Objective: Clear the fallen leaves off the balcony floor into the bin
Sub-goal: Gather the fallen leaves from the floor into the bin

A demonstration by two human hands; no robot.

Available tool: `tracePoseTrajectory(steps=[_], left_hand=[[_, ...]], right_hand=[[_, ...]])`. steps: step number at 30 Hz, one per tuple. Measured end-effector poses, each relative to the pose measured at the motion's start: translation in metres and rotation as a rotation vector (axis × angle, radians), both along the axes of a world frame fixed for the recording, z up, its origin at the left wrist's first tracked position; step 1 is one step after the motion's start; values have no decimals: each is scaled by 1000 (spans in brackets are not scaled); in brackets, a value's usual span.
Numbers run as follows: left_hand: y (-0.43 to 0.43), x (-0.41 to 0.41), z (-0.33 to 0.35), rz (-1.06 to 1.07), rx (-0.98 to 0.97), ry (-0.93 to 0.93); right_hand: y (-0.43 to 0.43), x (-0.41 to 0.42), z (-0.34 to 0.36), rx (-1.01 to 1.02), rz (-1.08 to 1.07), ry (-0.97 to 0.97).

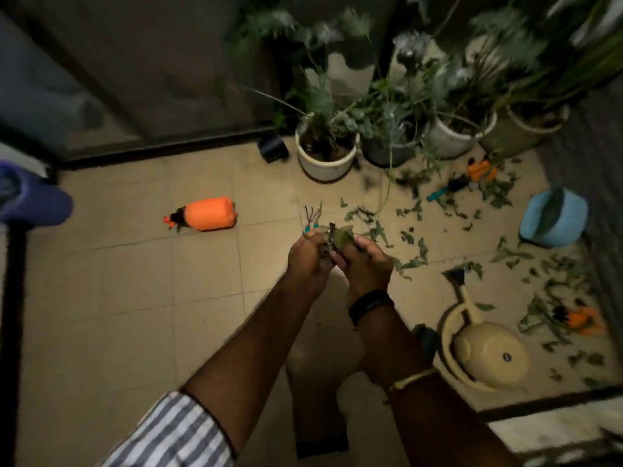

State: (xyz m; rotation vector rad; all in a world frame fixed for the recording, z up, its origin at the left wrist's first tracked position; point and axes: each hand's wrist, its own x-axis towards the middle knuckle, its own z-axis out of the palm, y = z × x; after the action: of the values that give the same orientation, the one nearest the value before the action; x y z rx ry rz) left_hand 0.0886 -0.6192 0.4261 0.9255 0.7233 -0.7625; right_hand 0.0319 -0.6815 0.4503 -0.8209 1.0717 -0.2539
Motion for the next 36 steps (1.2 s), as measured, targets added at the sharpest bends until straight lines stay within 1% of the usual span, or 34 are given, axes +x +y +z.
tracePoseTrajectory(steps=[2,6,8,11,15,22,25,29,36], left_hand=[[17,-5,46,103,-20,14],[58,-22,121,228,-72,-51],[82,-28,149,275,-94,-91],[122,-28,172,352,-84,-100],[187,-7,185,477,-93,-119],[313,42,205,523,-64,-209],[369,64,211,563,2,-191],[439,98,213,674,16,-187],[552,178,203,733,74,-201]], right_hand=[[19,1,47,43,35,-19],[65,-7,114,84,107,-51],[87,-8,137,112,149,-70],[122,-3,159,102,253,-84],[178,21,180,77,398,-83],[294,78,197,123,522,-147],[347,103,196,133,594,-120],[416,143,194,169,681,-114],[531,234,174,162,747,-144]])
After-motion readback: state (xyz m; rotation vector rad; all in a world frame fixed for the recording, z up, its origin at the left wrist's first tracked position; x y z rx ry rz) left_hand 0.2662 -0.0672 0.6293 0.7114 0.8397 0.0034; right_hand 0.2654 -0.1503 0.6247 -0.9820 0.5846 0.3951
